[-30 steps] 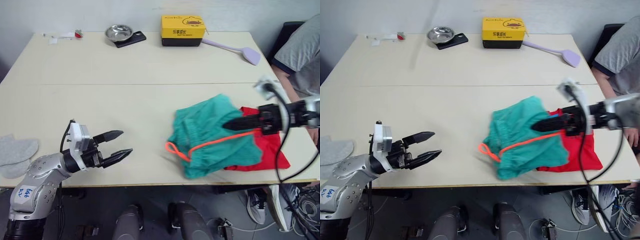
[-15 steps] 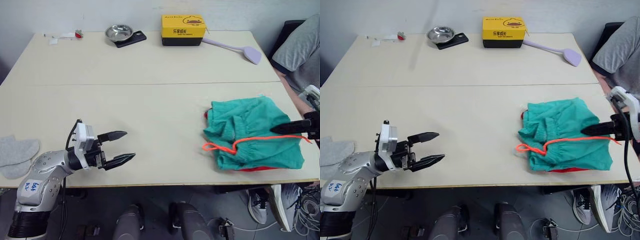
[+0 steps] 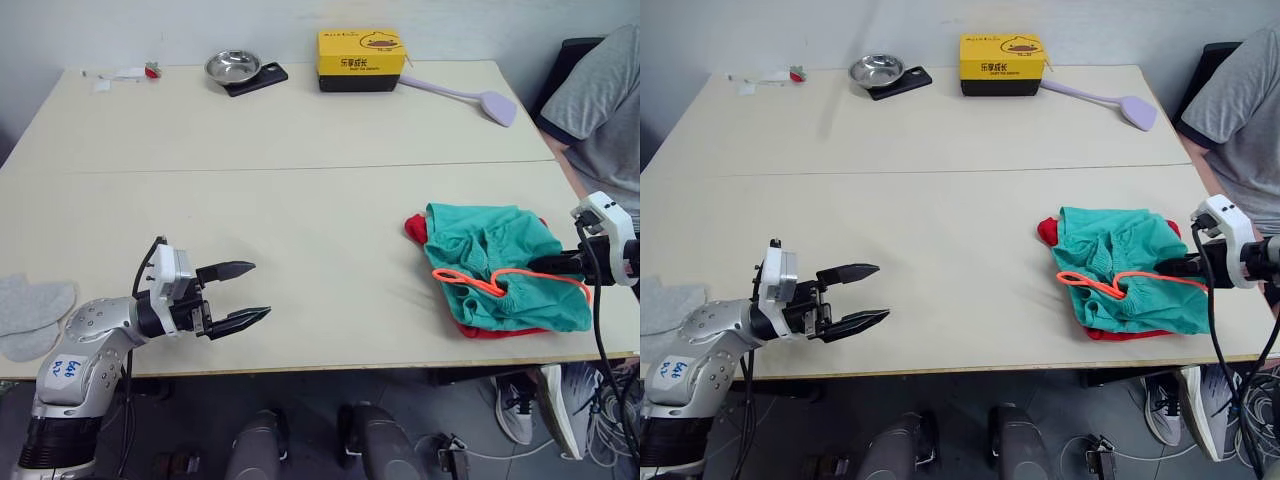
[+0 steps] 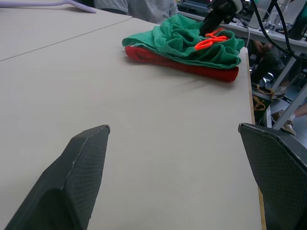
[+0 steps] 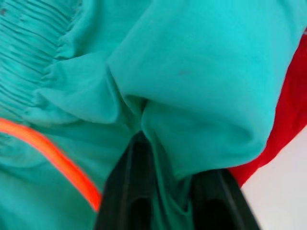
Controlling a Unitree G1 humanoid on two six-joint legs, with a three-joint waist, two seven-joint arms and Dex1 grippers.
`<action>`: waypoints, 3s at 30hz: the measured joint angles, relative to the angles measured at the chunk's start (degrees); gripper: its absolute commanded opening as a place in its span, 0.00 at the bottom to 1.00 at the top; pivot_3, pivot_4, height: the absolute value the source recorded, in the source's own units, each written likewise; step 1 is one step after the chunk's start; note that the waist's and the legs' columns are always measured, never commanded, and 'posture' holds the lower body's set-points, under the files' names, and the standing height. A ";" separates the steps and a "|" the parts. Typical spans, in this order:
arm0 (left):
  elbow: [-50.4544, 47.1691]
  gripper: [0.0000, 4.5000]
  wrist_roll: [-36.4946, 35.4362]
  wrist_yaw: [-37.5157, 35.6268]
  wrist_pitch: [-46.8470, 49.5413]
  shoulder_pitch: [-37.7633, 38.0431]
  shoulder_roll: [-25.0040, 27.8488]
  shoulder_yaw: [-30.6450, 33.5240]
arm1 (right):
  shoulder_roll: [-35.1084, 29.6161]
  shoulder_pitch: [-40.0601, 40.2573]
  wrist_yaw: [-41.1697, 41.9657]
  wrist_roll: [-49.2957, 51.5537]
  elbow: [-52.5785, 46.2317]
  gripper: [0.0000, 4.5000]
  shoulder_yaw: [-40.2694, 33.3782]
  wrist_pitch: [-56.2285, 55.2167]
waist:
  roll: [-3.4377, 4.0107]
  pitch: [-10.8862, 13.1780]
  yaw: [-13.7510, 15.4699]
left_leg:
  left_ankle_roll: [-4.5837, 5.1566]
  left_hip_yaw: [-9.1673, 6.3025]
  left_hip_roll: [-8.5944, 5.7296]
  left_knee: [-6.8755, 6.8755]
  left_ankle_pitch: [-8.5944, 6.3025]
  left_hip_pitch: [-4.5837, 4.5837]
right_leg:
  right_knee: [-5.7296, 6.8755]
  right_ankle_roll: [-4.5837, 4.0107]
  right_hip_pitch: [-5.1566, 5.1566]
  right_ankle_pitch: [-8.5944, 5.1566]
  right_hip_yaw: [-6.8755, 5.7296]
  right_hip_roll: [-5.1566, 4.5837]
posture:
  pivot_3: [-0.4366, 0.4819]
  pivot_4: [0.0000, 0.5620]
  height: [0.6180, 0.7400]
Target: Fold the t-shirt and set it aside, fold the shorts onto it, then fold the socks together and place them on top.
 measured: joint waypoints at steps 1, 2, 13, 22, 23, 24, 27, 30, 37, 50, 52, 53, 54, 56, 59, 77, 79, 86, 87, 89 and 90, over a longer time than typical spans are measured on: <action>0.08 1.00 0.07 -0.18 -0.01 -0.02 0.01 0.00 | -0.01 1.09 -0.13 0.05 -0.72 0.46 -1.09 -1.24 | 0.01 -0.01 0.02 | 0.00 0.01 0.00 0.00 0.00 0.00 | 0.00 0.01 0.00 0.01 0.01 0.00 | 0.48 0.27 1.00; 0.09 1.00 0.10 -0.34 -0.11 -0.03 0.05 0.00 | -0.17 2.33 0.09 0.22 -1.45 0.54 -2.64 -2.78 | 0.01 -0.01 0.05 | 0.00 0.03 0.00 0.00 0.00 0.01 | 0.00 0.02 0.00 0.01 0.02 0.00 | 0.48 0.27 1.00; 0.68 1.00 0.62 -0.97 -2.11 5.20 3.67 5.76 | 2.33 20.48 4.58 8.77 -16.73 1.00 -26.22 -31.87 | 0.08 -0.02 -0.11 | -0.04 0.11 0.20 0.01 0.02 0.27 | 0.01 0.12 0.19 0.07 0.18 0.26 | 0.48 0.27 1.00; 2.67 1.00 2.15 3.17 -4.43 12.31 3.32 13.78 | 19.81 32.64 -3.35 6.91 -37.17 1.00 -20.11 -38.22 | 0.08 -0.04 -0.14 | -0.02 0.13 0.22 -0.02 0.02 0.28 | 0.05 0.13 0.18 0.13 0.25 0.22 | 0.48 0.27 1.00; 2.34 1.00 2.18 3.53 -4.58 13.89 3.29 14.51 | 21.11 32.57 -5.13 5.96 -37.91 1.00 -19.43 -38.27 | 0.07 -0.04 -0.22 | -0.02 0.14 0.22 -0.01 0.02 0.29 | 0.05 0.13 0.18 0.13 0.26 0.22 | 0.48 0.27 1.00; 2.02 1.00 2.19 3.73 -4.78 15.65 3.21 15.24 | 22.33 32.26 -6.96 5.38 -38.64 1.00 -19.08 -38.28 | 0.07 -0.04 -0.37 | -0.02 0.15 0.22 -0.02 0.02 0.29 | 0.05 0.13 0.17 0.13 0.27 0.21 | 0.48 0.27 1.00; 1.91 1.00 2.37 4.37 -5.39 19.10 2.99 17.54 | 24.61 31.39 -10.26 4.18 -40.05 1.00 -17.10 -38.38 | 0.01 -0.07 -0.66 | -0.04 0.13 0.23 -0.02 0.01 0.30 | 0.05 0.10 0.17 0.12 0.26 0.22 | 0.48 0.27 1.00; 1.95 1.00 2.62 5.35 -6.54 20.03 2.93 19.28 | 25.74 31.07 -11.23 3.93 -41.24 1.00 -14.94 -38.18 | -0.03 -0.10 -0.70 | 0.11 0.06 0.21 -0.05 -0.07 0.30 | 0.04 0.08 0.24 0.13 0.20 0.18 | 0.48 0.27 1.00; 2.09 1.00 3.32 8.57 -9.16 22.75 0.70 23.60 | 27.48 32.56 -12.21 3.87 -43.69 1.00 -11.05 -37.98 | 0.15 0.00 -1.62 | 0.57 -2.72 -0.81 -0.30 0.37 0.08 | -0.53 0.18 1.91 -0.05 -2.88 -1.00 | 0.48 0.27 1.00; 6.96 1.00 1.68 15.75 -10.18 36.67 -8.70 37.87 | 30.86 38.10 -11.64 7.90 -48.32 1.00 -12.48 -42.67 | 0.72 0.39 3.71 | 0.80 -5.51 -2.89 -1.01 0.93 -0.11 | -1.00 0.97 3.24 -0.84 -5.66 -3.05 | 0.48 0.27 1.00; 8.21 1.00 0.75 18.12 -8.74 37.62 -10.08 39.58 | 30.71 41.34 -9.57 10.19 -48.77 1.00 -14.02 -43.57 | 0.67 0.37 3.71 | 1.07 -5.39 -2.89 -0.99 0.84 -0.12 | -1.13 1.08 3.27 -0.84 -5.57 -3.05 | 0.48 0.27 1.00; 9.12 1.00 0.55 19.58 -7.75 37.97 -10.53 40.39 | 30.62 43.18 -8.53 11.79 -49.33 1.00 -14.78 -43.51 | 0.67 0.37 3.63 | 1.18 -5.34 -2.89 -0.98 0.80 -0.12 | -1.16 1.12 3.28 -0.86 -5.54 -3.05 | 0.48 0.27 1.00; 10.11 1.00 0.46 21.33 -6.87 38.20 -10.85 41.20 | 30.52 45.15 -7.68 13.72 -50.22 1.00 -15.74 -42.93 | 0.64 0.37 3.55 | 1.20 -5.32 -2.87 -0.98 0.76 -0.11 | -1.19 1.14 3.28 -0.86 -5.53 -3.05 | 0.48 0.27 1.00; 11.47 1.00 -0.02 24.30 -4.84 38.58 -11.57 42.94 | 30.05 47.55 -6.30 15.47 -51.33 1.00 -16.75 -43.03 | 0.63 0.37 3.42 | 1.19 -5.27 -2.84 -0.98 0.74 -0.09 | -1.19 1.15 3.27 -0.87 -5.52 -3.05 | 0.48 0.27 1.00; 11.74 1.00 -1.54 27.28 -0.84 39.09 -12.02 43.74 | 30.03 49.97 -5.48 15.98 -52.84 1.00 -17.78 -44.15 | 0.61 0.37 3.28 | 0.89 -5.18 -2.76 -0.96 0.56 0.00 | -1.15 1.11 3.27 -0.85 -5.46 -3.03 | 0.48 0.27 1.00; 14.08 1.00 11.26 17.35 -3.65 24.93 15.60 30.27 | 31.27 46.33 -6.34 17.25 -56.74 1.00 -13.51 -42.92 | 0.59 0.32 2.87 | 1.12 -4.50 -2.54 -1.10 0.46 -0.06 | -1.43 1.17 3.07 -0.83 -5.22 -2.91 | 0.48 0.27 1.00; 17.87 1.00 13.68 16.20 -3.72 21.26 18.60 26.50 | 31.28 46.03 -5.73 17.73 -56.71 1.00 -12.83 -42.53 | 0.59 0.32 2.70 | 1.11 -4.46 -2.51 -1.10 0.46 -0.05 | -1.35 1.18 3.02 -0.85 -5.21 -2.87 | 0.48 0.27 1.00; 31.60 1.00 20.90 10.60 -4.86 11.10 24.02 15.27 | 31.30 46.14 -4.60 18.37 -56.38 1.00 -12.64 -41.76 | 0.58 0.32 1.98 | 1.01 -4.05 -2.51 -1.06 0.40 0.17 | -0.97 1.21 2.86 -0.84 -4.65 -2.90 | 0.48 0.27 1.00; 32.41 1.00 21.29 9.92 -5.09 9.92 24.08 14.38 | 31.30 46.25 -4.60 18.42 -56.40 1.00 -12.72 -41.71 | 0.59 0.32 1.99 | 0.96 -4.01 -2.51 -1.07 0.38 0.19 | -0.91 1.21 2.83 -0.83 -4.58 -2.91 | 0.48 0.27 1.00; 35.56 1.00 22.44 8.49 -6.17 6.39 24.09 12.33 | 31.28 46.46 -4.60 18.62 -56.44 1.00 -12.91 -41.43 | 0.63 0.33 2.28 | 0.92 -3.96 -2.52 -1.06 0.39 0.26 | -0.85 1.22 2.84 -0.83 -4.53 -2.92 | 0.48 0.27 1.00; 37.17 1.00 22.81 7.92 -6.23 4.38 24.09 11.12 | 31.25 46.68 -4.65 18.94 -56.62 1.00 -13.11 -41.01 | 0.70 0.32 2.53 | 0.92 -3.94 -2.53 -1.06 0.40 0.29 | -0.81 1.22 2.85 -0.83 -4.51 -2.94 | 0.48 0.27 1.00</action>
